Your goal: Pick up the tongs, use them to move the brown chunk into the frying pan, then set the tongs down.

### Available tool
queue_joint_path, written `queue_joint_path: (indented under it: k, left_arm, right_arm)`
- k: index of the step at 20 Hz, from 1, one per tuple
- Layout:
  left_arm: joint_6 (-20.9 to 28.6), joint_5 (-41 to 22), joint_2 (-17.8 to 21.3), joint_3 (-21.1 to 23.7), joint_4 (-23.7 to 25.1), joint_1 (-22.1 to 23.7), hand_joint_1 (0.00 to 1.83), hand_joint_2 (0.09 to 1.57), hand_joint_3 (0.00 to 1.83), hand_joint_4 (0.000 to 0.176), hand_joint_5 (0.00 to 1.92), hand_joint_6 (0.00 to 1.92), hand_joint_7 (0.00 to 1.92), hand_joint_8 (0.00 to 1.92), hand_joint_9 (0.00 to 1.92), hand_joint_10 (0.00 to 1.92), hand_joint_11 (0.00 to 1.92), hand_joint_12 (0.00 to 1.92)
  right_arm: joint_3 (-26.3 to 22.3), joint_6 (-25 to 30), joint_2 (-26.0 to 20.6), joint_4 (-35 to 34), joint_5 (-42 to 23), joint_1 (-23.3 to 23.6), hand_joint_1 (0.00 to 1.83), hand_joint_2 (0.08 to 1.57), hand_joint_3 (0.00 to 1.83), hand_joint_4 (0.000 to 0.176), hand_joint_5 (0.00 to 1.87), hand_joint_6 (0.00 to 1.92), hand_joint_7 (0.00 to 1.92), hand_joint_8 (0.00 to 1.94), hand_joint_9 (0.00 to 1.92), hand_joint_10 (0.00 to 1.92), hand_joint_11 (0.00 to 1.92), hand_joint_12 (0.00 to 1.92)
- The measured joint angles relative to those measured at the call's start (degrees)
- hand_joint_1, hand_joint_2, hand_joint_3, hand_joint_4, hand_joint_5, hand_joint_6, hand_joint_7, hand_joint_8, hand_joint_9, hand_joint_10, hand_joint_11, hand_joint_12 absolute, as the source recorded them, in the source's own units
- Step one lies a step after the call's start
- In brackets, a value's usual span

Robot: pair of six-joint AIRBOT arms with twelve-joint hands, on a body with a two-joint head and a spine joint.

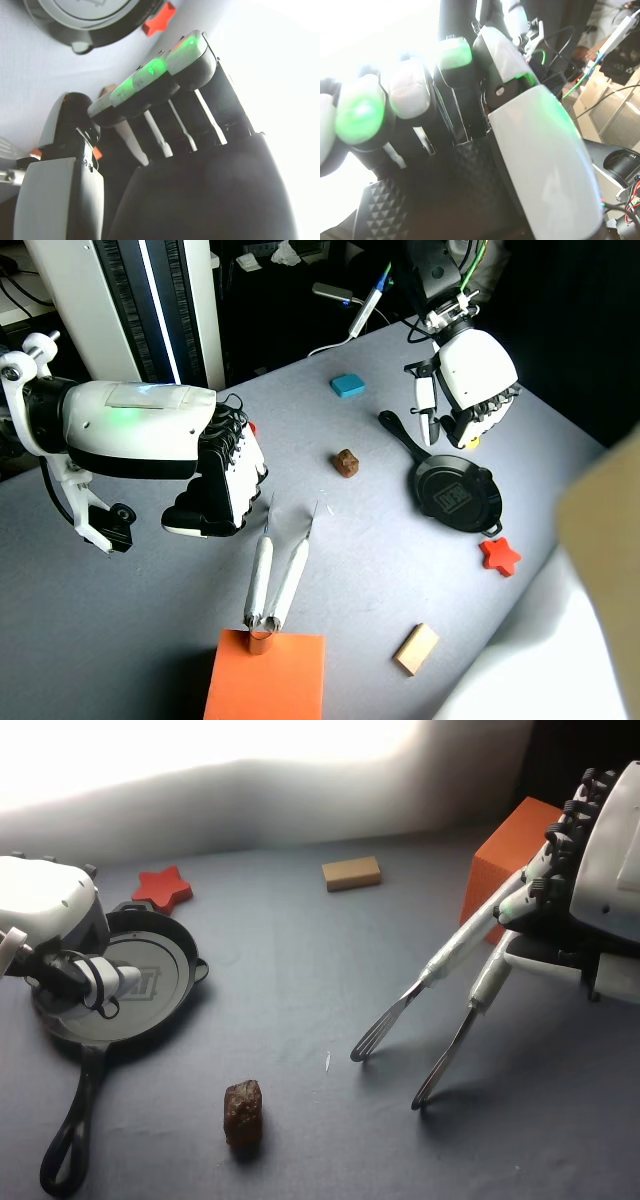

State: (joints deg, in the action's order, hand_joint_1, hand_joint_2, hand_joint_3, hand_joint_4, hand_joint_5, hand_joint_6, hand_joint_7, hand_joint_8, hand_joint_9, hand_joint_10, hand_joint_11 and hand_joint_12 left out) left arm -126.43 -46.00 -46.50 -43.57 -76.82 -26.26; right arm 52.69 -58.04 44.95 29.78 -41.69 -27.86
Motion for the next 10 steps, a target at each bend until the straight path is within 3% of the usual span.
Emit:
queue_joint_path:
  k: [1,2,6,10]
  left_arm:
    - [0.0,-0.1,0.0,0.0,-0.1,0.3,0.01,1.20,0.05,0.000,0.03,0.01,0.12,0.00,0.11,0.02,0.00,0.42]
    - [-0.1,0.0,0.0,0.0,-0.2,0.3,0.03,1.21,0.03,0.000,0.04,0.01,0.12,0.00,0.12,0.02,0.00,0.43]
    - [-0.2,-0.1,0.8,0.8,-0.3,0.5,0.02,1.23,0.00,0.000,0.04,0.00,0.09,0.00,0.08,0.00,0.00,0.34]
    - [-0.2,-0.5,1.4,0.8,-2.6,0.3,0.00,1.23,0.00,0.000,0.03,0.01,0.07,0.00,0.06,0.00,0.00,0.23]
  right_arm:
    - [-0.1,-0.3,0.0,0.1,0.1,0.0,0.31,1.08,0.07,0.000,0.02,0.01,0.06,0.00,0.03,0.05,0.00,0.18]
    - [-0.2,-0.1,0.0,0.1,0.3,0.0,0.33,1.09,0.04,0.000,0.01,0.01,0.04,0.00,0.02,0.03,0.00,0.04]
    - [-0.5,-0.3,0.3,0.0,0.0,0.0,0.54,1.05,0.00,0.000,0.00,0.00,0.01,0.00,0.00,0.00,0.00,0.00]
    - [-0.4,1.6,0.7,-0.7,6.4,3.7,0.70,0.99,0.00,0.000,0.00,0.00,0.01,0.00,0.00,0.00,0.00,0.00]
